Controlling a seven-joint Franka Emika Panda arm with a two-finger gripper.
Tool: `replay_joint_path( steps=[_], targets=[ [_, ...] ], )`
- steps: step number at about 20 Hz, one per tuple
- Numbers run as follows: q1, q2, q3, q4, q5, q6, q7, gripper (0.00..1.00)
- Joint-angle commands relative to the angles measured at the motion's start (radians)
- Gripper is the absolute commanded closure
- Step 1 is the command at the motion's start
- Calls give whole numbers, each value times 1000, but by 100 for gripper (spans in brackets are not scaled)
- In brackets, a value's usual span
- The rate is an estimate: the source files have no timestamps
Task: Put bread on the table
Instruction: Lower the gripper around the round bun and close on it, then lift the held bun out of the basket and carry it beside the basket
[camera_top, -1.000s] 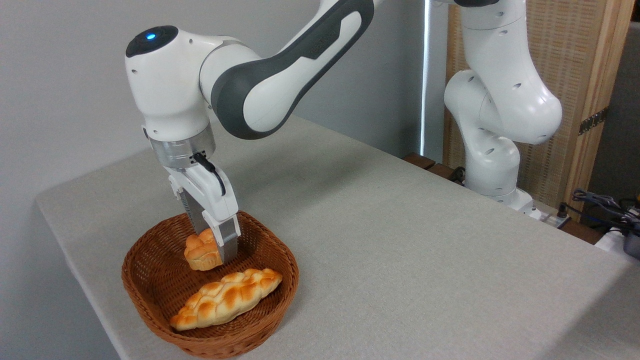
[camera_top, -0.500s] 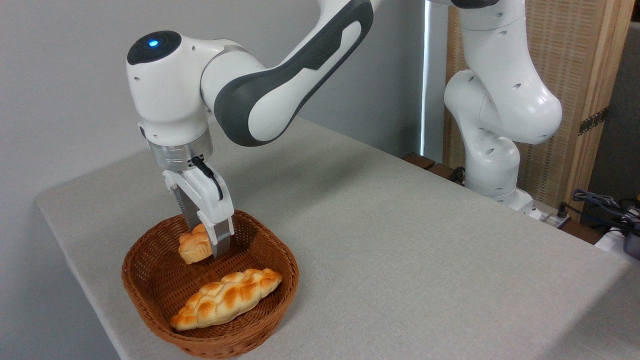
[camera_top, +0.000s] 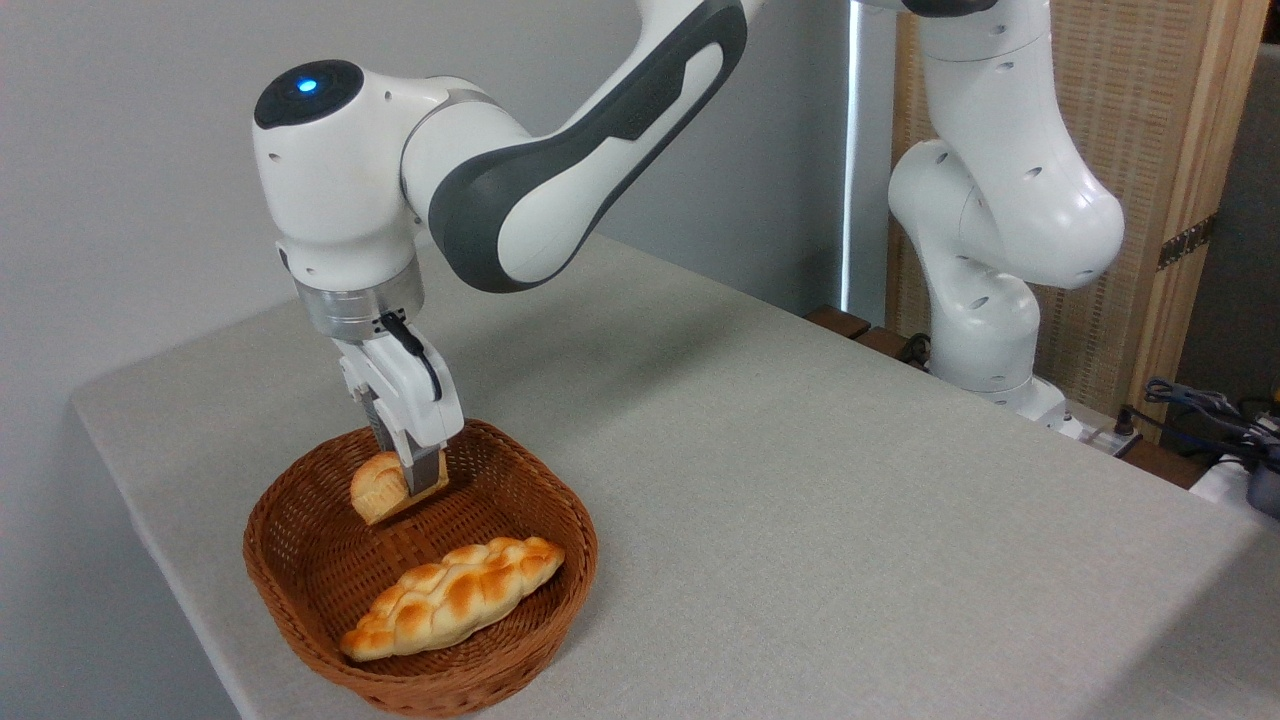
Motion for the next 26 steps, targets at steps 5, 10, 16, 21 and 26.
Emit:
replay_joint_path(
  steps=[5, 10, 16, 21, 26],
  targets=[
    [17, -52, 15, 2, -33, -14, 18, 74],
    [64, -93, 18, 8, -130, -83, 12, 71],
    [121, -184, 44, 6, -142, -315, 26, 71],
    [120, -221, 54, -11, -140, -422, 64, 67],
    [83, -351, 43, -240, -140, -390, 114, 59]
  ],
)
